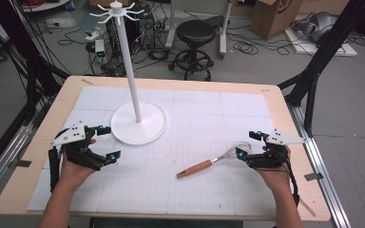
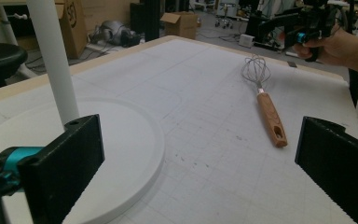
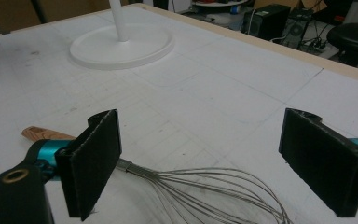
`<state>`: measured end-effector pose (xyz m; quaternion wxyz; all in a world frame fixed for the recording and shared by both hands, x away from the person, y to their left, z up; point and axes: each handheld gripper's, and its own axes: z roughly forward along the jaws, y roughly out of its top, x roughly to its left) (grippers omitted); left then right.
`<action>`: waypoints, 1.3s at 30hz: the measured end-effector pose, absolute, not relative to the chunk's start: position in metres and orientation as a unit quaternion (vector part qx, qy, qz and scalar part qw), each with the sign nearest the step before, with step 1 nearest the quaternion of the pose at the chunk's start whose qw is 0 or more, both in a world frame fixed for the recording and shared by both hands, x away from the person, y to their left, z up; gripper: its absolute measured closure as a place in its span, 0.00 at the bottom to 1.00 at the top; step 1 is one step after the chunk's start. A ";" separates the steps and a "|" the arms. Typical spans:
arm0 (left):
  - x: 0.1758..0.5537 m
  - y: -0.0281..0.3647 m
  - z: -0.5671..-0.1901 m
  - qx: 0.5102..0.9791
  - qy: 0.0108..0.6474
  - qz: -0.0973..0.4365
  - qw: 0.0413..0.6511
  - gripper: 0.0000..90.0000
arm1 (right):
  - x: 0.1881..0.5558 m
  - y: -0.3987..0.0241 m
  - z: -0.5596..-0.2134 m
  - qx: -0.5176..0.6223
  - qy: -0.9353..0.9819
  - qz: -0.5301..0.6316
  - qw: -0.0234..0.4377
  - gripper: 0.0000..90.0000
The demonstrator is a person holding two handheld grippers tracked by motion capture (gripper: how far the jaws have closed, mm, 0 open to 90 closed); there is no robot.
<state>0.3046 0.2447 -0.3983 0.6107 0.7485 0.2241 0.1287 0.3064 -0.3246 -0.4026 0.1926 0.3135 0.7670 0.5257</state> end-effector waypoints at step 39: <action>0.307 0.240 -0.398 0.753 0.218 0.123 0.608 0.02 | 0.335 -0.221 -0.370 0.164 0.915 0.358 0.088 0.16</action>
